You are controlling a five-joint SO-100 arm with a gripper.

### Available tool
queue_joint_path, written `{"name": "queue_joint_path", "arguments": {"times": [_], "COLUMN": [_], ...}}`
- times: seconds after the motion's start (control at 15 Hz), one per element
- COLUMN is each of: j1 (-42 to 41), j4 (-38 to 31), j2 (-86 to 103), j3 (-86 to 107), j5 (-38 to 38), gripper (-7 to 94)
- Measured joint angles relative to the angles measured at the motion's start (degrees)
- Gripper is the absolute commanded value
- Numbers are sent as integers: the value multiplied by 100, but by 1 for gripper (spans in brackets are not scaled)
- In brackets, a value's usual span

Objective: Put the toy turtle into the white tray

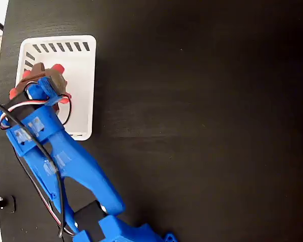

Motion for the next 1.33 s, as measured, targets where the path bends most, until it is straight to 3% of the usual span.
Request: {"name": "queue_joint_path", "arguments": {"times": [0.4, 0.47, 0.73, 1.0, 1.33], "j1": [35, 53, 246, 501, 1028], "j4": [35, 79, 229, 141, -536], "j2": [0, 18, 475, 1802, 4597], "j3": [88, 88, 88, 448, 2522], "j5": [0, 0, -9, -132, -378], "gripper": [61, 54, 0, 0, 0]}}
